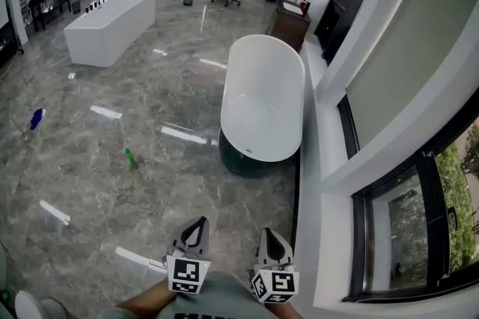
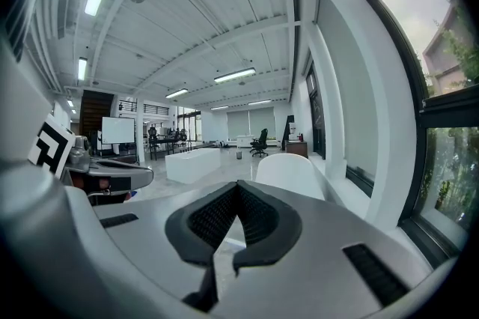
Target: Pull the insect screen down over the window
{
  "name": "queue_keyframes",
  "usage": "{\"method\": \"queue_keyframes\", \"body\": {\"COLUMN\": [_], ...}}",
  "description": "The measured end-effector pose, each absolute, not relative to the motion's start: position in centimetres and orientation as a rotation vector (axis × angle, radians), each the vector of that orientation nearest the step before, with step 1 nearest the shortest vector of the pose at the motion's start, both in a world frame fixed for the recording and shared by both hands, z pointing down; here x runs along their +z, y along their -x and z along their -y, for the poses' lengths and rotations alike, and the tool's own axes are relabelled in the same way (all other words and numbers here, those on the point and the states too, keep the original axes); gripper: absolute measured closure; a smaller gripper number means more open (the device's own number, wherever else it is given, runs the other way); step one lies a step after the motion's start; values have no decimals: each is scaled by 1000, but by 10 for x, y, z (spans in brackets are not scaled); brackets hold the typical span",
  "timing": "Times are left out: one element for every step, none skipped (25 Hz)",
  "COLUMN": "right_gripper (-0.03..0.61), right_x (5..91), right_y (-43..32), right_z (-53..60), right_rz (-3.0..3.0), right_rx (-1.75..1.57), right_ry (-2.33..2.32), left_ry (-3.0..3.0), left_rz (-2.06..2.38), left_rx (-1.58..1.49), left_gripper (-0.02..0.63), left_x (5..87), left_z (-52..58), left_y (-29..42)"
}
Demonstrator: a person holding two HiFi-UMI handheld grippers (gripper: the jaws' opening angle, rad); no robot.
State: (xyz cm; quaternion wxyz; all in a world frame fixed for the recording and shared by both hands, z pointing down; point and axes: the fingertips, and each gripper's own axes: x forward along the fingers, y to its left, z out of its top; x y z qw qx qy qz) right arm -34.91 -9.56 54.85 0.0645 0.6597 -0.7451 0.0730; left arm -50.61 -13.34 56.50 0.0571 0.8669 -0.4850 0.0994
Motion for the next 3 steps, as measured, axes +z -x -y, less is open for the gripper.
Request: {"method": "queue_keyframes", "body": {"right_gripper": [575,575,575], "right_x": [549,549,550], "right_y": [351,353,354], "right_z": [95,94,92], "right_rz": [2250,2250,2249], "right_rx": [221,223,225], "right_ry": [-1988,-1985,-1982], "left_ry": [-2627,-2627,-2626], "left_rz": [1472,1473,1473], "left_rx": [301,300,299], "left_gripper": [601,601,601], "left_x": [565,564,564], "left_z": [133,133,132], "left_y": [507,509,511]}}
